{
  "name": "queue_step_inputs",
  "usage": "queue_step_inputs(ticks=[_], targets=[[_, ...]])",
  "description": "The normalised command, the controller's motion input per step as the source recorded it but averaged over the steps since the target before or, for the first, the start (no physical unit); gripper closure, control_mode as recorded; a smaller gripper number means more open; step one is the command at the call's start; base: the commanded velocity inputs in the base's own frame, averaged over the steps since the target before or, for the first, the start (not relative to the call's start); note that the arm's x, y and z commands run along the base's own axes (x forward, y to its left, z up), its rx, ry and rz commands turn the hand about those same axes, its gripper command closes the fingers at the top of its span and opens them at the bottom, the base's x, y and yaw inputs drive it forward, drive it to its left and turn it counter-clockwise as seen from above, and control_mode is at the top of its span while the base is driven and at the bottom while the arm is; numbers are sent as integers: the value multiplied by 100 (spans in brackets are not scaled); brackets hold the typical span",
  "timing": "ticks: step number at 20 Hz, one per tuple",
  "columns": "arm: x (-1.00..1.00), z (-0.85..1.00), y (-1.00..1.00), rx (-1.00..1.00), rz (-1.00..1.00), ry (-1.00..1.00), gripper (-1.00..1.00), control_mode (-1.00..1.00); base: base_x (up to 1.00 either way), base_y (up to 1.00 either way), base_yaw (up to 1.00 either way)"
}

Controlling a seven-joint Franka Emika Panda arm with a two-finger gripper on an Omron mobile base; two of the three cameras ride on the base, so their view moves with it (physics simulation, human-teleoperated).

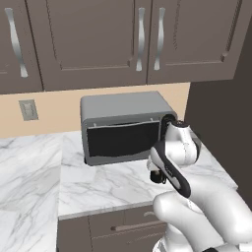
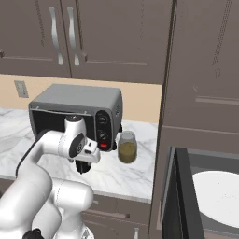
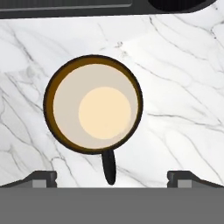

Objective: Pick the mug from the counter and place it inside the microwave. Then close the microwave.

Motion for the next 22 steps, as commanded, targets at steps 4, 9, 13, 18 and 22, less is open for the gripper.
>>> queue_step_inputs(ticks=[4,9,13,18,22], targets=[[1,-5,0,0,0,3,-100,-100,0,0,0],[0,-19,0,0,0,4,-100,-100,0,0,0],[-15,-22,0,0,0,5,-100,-100,0,0,0],[-4,-18,0,0,0,1,-100,-100,0,0,0],[0,-18,0,0,0,0,-100,-100,0,0,0]])
